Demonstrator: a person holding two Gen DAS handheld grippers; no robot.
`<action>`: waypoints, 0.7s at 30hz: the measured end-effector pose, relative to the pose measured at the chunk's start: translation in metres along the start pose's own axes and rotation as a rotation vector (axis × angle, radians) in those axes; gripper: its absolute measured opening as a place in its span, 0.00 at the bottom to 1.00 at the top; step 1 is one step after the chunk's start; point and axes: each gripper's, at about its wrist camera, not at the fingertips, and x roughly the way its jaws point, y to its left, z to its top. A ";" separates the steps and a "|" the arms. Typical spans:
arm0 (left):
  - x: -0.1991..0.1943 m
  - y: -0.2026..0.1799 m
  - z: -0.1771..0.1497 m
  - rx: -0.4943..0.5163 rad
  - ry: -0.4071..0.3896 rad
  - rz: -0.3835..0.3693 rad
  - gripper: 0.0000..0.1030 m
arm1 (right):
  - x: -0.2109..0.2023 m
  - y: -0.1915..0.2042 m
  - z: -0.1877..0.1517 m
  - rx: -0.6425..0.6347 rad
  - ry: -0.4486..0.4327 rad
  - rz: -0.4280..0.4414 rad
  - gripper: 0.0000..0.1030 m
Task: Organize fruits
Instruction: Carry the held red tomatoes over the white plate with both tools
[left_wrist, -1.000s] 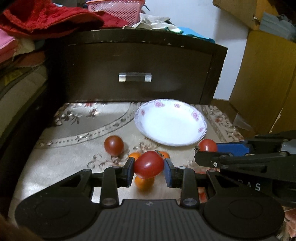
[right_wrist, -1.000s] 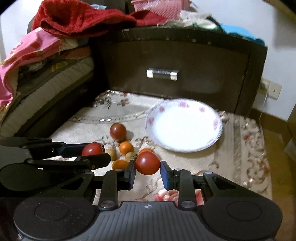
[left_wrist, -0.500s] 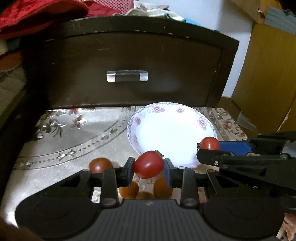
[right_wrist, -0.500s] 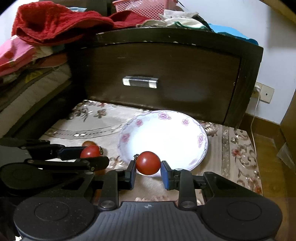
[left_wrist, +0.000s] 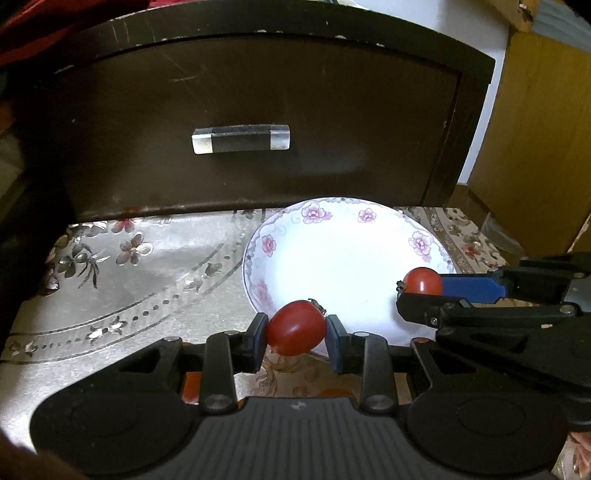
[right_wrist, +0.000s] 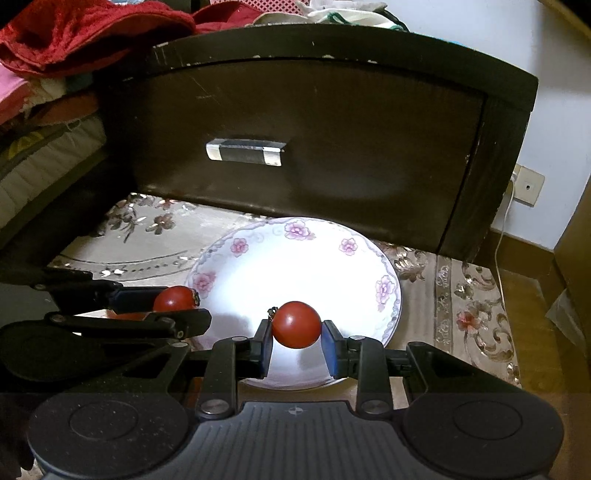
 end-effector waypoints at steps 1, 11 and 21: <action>0.001 0.000 0.000 0.002 -0.002 0.001 0.36 | 0.001 0.000 0.000 -0.003 0.002 -0.004 0.26; 0.005 -0.003 0.000 0.034 -0.019 0.020 0.36 | 0.009 -0.002 -0.001 -0.008 0.003 -0.014 0.26; 0.007 -0.007 -0.003 0.068 -0.038 0.037 0.36 | 0.012 -0.001 -0.001 -0.017 0.006 -0.024 0.27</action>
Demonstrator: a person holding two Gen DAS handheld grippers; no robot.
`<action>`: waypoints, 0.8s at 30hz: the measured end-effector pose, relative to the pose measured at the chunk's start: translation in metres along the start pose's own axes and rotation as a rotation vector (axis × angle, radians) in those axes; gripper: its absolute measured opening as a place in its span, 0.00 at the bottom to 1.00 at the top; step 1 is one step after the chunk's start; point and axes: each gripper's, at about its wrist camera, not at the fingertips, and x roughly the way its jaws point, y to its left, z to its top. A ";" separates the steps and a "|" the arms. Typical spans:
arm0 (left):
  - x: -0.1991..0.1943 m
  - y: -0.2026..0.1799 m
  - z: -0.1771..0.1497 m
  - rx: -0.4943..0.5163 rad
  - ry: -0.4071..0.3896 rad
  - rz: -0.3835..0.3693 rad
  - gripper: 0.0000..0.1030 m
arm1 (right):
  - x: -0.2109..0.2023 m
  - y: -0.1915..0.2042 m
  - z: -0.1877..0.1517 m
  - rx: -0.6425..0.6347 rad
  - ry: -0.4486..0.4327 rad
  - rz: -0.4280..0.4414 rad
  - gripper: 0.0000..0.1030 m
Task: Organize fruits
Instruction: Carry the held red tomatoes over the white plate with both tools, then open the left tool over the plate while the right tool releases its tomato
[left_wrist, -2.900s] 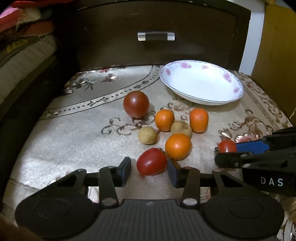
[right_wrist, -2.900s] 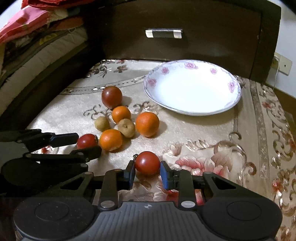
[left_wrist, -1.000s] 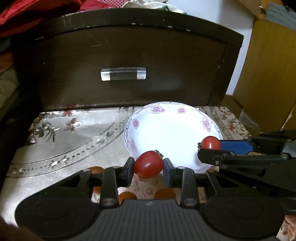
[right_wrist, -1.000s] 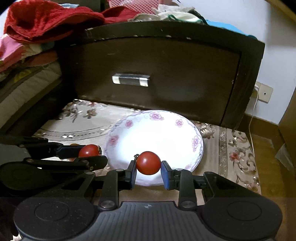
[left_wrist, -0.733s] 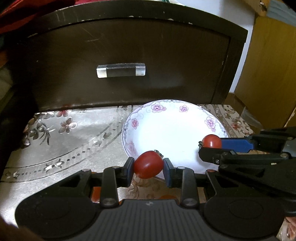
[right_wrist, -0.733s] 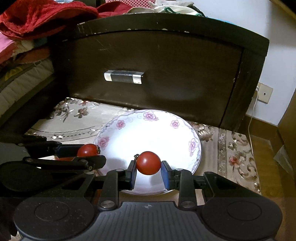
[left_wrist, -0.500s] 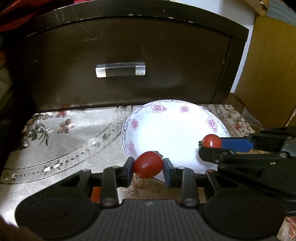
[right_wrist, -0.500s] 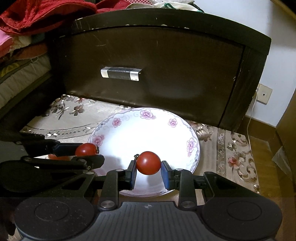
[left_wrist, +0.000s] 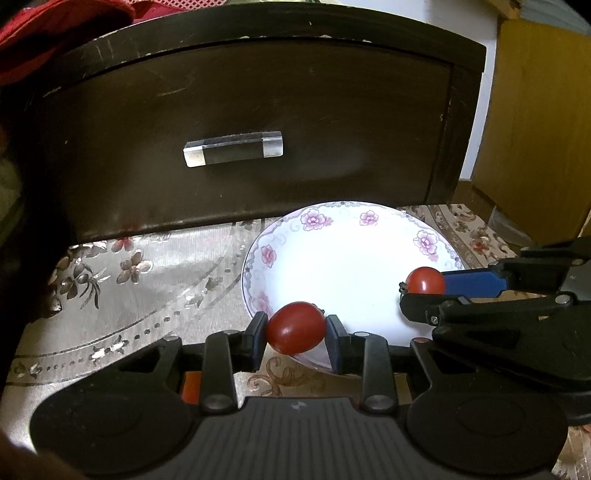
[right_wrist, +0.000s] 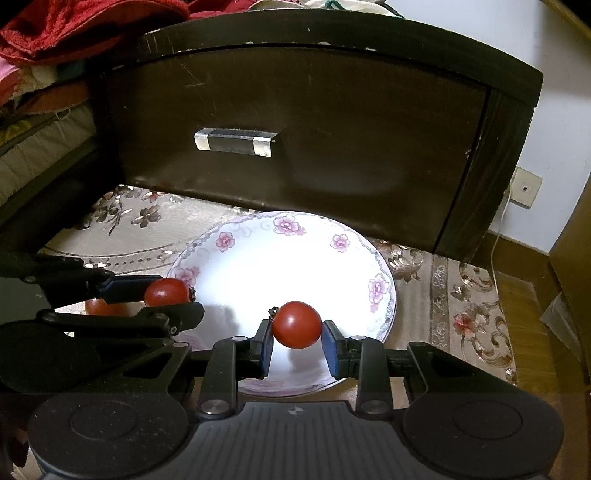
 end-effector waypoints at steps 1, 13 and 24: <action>0.000 0.000 0.000 0.001 -0.001 0.001 0.36 | 0.000 0.000 0.000 -0.001 0.001 -0.001 0.27; 0.000 0.000 -0.001 0.005 -0.005 0.007 0.38 | 0.002 0.000 0.000 -0.019 -0.003 -0.011 0.28; 0.000 0.002 -0.001 -0.011 0.003 0.010 0.43 | 0.003 -0.001 0.000 -0.018 0.003 -0.016 0.28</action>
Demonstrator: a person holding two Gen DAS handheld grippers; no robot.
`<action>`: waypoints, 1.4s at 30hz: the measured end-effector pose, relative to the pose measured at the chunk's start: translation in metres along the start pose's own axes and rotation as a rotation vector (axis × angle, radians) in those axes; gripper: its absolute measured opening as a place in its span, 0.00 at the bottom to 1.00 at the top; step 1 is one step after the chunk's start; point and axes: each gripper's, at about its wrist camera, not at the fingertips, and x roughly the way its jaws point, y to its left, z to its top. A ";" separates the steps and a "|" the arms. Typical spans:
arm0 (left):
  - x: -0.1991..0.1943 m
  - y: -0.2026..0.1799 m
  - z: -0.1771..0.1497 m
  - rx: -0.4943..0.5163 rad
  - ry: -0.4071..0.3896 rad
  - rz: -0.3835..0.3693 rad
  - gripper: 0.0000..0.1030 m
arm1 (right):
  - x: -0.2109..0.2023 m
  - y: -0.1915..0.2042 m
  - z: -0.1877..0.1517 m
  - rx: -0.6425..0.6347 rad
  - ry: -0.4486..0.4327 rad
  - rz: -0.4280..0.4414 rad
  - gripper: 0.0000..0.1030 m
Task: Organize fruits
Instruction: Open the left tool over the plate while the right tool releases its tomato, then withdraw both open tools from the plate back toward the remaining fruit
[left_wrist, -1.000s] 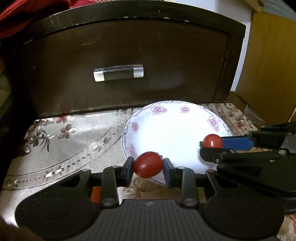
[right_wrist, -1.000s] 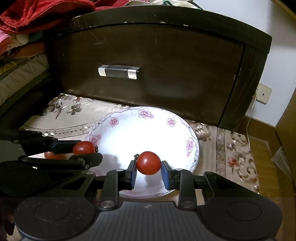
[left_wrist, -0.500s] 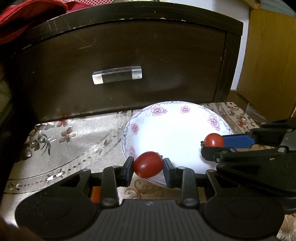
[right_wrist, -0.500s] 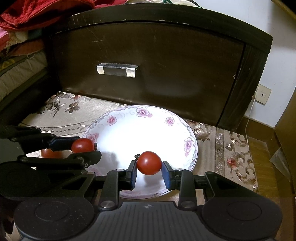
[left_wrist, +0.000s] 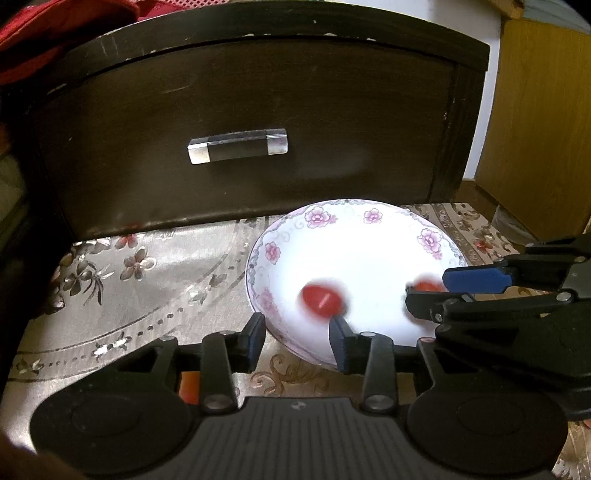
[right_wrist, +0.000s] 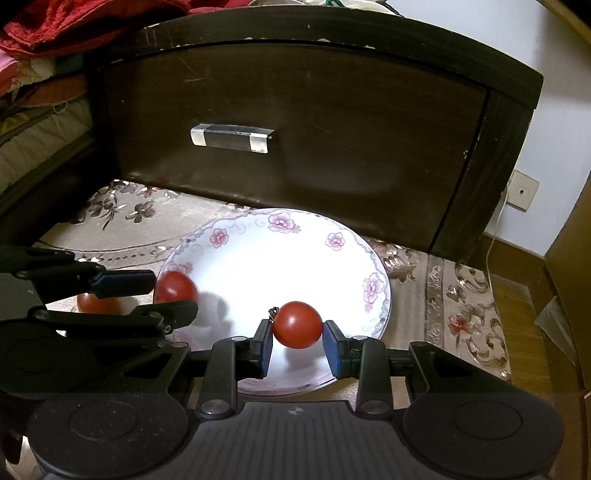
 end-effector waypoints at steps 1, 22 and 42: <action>0.000 0.000 0.000 0.000 0.000 0.002 0.43 | 0.000 0.000 0.000 -0.001 0.000 -0.001 0.28; -0.013 0.003 0.001 -0.005 -0.010 0.011 0.48 | -0.005 -0.004 0.000 0.003 -0.026 -0.017 0.44; -0.047 0.009 0.001 0.004 -0.015 0.039 0.51 | -0.026 -0.017 0.004 0.063 -0.075 -0.019 0.49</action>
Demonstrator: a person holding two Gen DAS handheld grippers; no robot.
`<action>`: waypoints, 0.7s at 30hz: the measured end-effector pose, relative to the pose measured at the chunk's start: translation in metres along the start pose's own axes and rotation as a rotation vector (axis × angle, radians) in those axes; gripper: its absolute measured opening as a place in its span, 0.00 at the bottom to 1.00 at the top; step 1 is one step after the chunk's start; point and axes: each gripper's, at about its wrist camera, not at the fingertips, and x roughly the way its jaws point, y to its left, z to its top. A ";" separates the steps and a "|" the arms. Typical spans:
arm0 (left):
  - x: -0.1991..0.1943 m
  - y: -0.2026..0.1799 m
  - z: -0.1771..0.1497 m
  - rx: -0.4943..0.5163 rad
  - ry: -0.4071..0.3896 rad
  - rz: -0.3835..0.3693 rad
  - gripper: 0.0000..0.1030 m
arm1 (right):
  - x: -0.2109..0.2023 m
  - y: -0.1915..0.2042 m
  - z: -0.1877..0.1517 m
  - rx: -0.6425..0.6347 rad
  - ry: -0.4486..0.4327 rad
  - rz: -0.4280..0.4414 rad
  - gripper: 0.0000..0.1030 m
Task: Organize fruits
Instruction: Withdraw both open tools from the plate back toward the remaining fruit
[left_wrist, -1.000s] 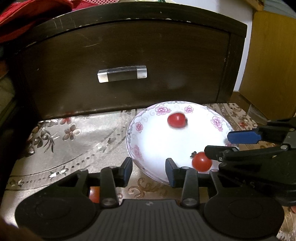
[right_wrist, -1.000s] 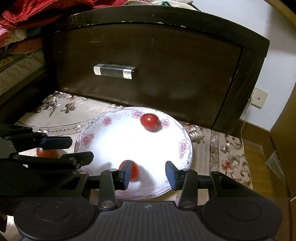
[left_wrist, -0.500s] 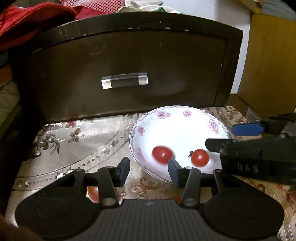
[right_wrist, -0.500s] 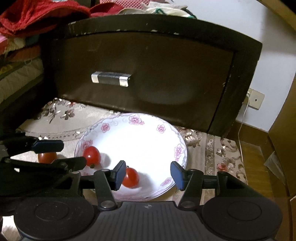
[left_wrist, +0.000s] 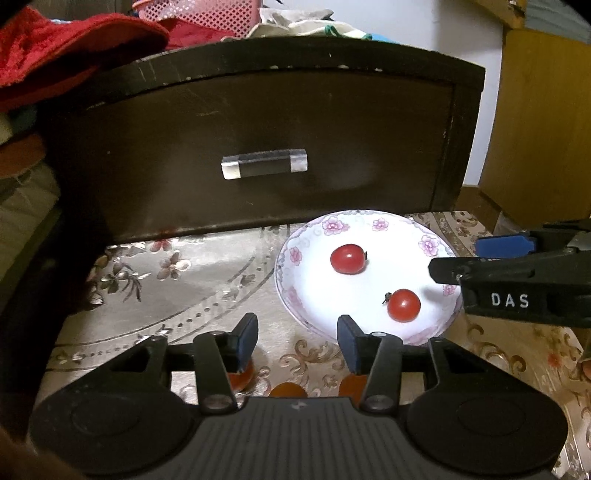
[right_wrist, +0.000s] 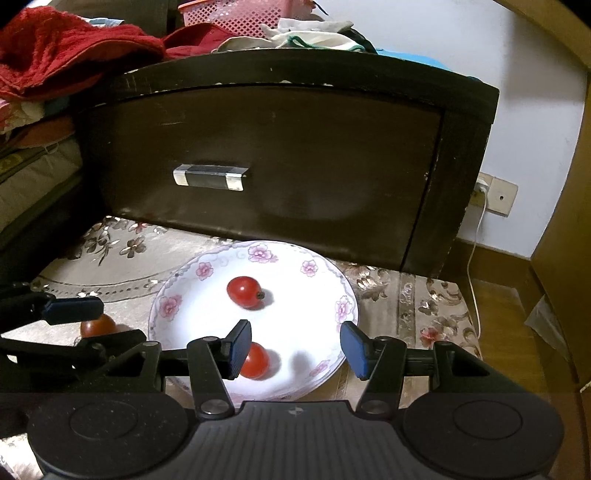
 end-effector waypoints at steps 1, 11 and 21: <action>-0.004 0.001 0.000 0.000 -0.003 0.002 0.51 | -0.002 -0.001 0.000 0.004 -0.001 -0.002 0.49; -0.036 0.008 -0.005 -0.015 -0.002 0.002 0.54 | -0.021 -0.020 -0.002 0.089 -0.003 -0.031 0.49; -0.065 0.010 -0.017 -0.022 -0.004 0.000 0.55 | -0.051 0.012 -0.012 0.026 -0.013 0.024 0.50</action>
